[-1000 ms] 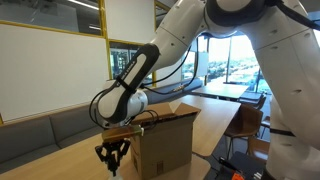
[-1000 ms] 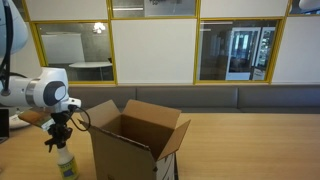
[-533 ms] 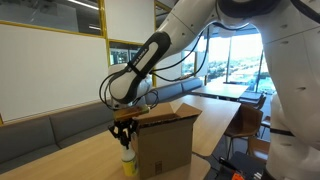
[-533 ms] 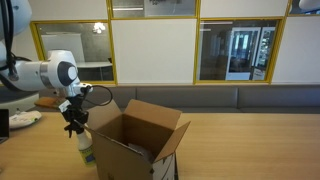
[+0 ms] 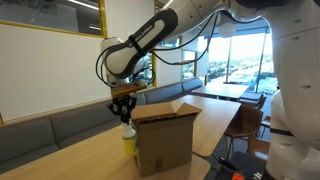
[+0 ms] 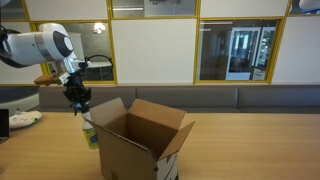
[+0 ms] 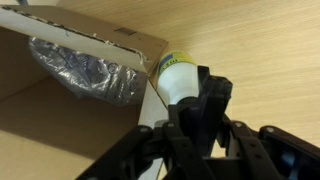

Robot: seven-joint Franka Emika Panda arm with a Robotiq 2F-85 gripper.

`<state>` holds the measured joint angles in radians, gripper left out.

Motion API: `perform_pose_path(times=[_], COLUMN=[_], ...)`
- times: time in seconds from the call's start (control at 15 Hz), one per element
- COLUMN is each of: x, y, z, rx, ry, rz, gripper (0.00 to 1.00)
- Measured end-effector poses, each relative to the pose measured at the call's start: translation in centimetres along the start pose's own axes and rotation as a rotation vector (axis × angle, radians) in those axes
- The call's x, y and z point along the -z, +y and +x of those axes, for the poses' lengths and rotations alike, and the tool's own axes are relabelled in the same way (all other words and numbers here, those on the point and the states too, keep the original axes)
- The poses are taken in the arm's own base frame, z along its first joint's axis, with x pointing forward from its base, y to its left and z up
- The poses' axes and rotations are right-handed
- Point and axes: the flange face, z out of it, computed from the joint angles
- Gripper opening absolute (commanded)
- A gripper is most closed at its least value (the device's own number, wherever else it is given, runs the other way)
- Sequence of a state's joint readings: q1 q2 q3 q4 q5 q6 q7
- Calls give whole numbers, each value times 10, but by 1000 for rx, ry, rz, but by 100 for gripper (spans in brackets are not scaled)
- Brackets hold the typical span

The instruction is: Pick up the objects from the table and put them in the box.

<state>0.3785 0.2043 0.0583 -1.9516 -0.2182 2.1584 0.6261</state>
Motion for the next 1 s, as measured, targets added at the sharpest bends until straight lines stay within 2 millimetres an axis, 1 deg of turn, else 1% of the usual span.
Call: perform_pose_path(times=[0.2,0.53,0.67,0.8,1.0], x=[37,97,120,143,174], y=[18,68,91,118,164], z=[10,25,30,34,39], rx=[-26,-104,-140,-182,-246], ry=[19,32,40,52,72], rz=[-38,-87,-109,-127,-154], gripper=[18,18,18,18,18])
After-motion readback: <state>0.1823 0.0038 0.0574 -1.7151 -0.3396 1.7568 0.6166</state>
